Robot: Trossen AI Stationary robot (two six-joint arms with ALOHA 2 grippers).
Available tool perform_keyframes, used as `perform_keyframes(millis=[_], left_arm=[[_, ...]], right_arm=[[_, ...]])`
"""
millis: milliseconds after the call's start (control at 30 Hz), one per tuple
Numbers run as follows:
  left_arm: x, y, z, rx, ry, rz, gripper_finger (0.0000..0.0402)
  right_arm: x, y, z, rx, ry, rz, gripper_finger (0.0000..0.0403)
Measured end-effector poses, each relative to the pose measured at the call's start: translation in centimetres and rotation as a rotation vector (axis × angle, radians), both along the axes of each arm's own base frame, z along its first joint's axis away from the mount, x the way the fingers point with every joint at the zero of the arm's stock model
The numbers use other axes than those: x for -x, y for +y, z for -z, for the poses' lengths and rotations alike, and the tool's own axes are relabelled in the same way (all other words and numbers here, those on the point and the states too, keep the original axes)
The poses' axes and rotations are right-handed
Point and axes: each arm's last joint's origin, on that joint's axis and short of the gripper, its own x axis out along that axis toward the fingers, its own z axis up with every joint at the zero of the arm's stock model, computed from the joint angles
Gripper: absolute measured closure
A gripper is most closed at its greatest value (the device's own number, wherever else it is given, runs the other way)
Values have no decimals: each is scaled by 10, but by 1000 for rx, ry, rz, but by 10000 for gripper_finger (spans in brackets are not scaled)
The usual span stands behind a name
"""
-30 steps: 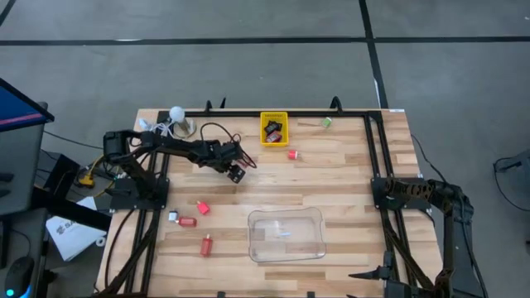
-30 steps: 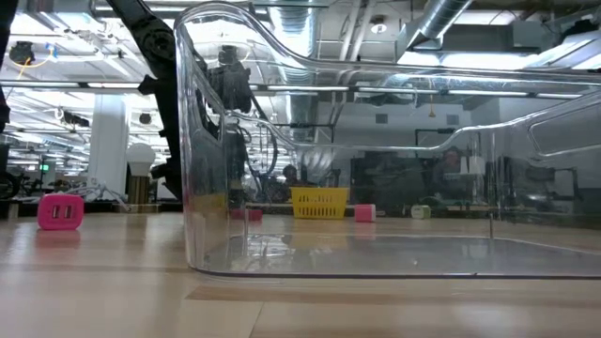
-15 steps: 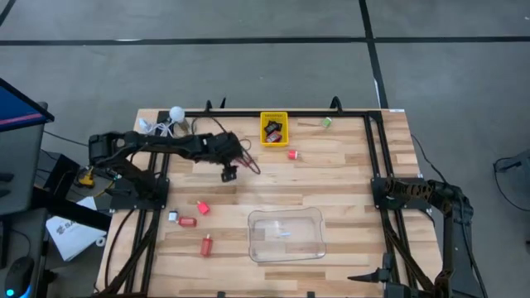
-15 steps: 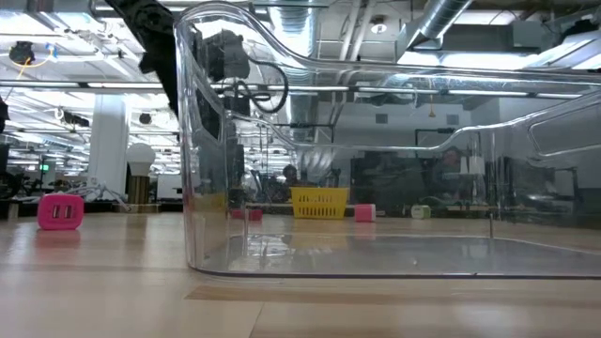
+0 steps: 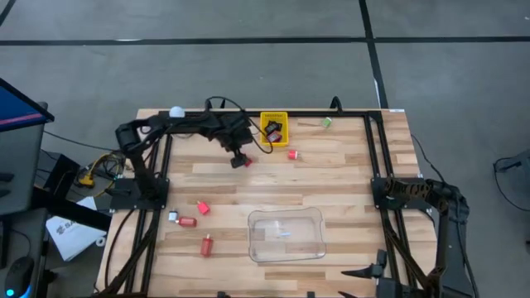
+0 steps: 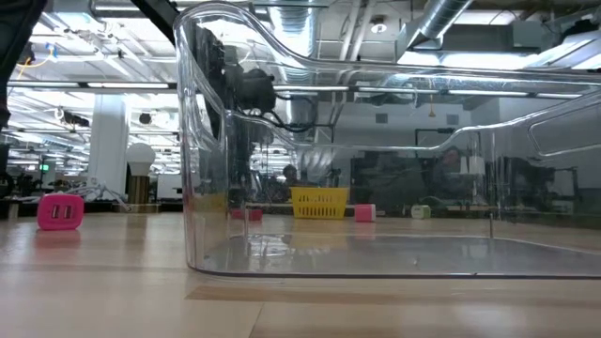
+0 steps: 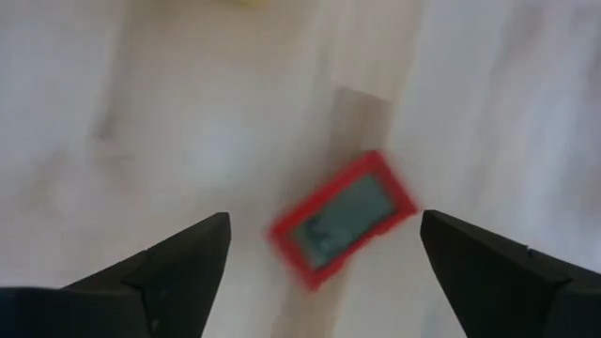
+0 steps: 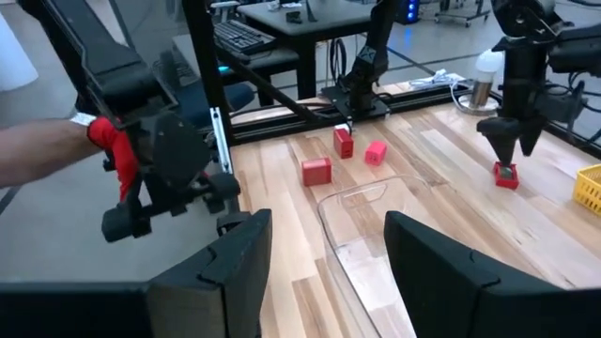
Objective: Pick & Place Office items
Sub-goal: Put the red digital clock into the yellow bin
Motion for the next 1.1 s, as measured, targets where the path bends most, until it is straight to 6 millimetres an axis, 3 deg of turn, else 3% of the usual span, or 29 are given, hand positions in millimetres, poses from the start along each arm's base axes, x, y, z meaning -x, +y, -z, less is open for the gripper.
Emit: perform_keyframes(millis=[267, 433, 1100], left_arm=[[4, 31, 12, 57, -49, -100, 52], [7, 40, 21, 181, -91, -134, 55], [-12, -14, 33, 242, -19, -76, 60]], right_arm=[[-8, -2, 0, -23, 1, 18, 202], [-8, -2, 0, -25, 7, 17, 202], [-1, 4, 3, -26, 18, -10, 202]])
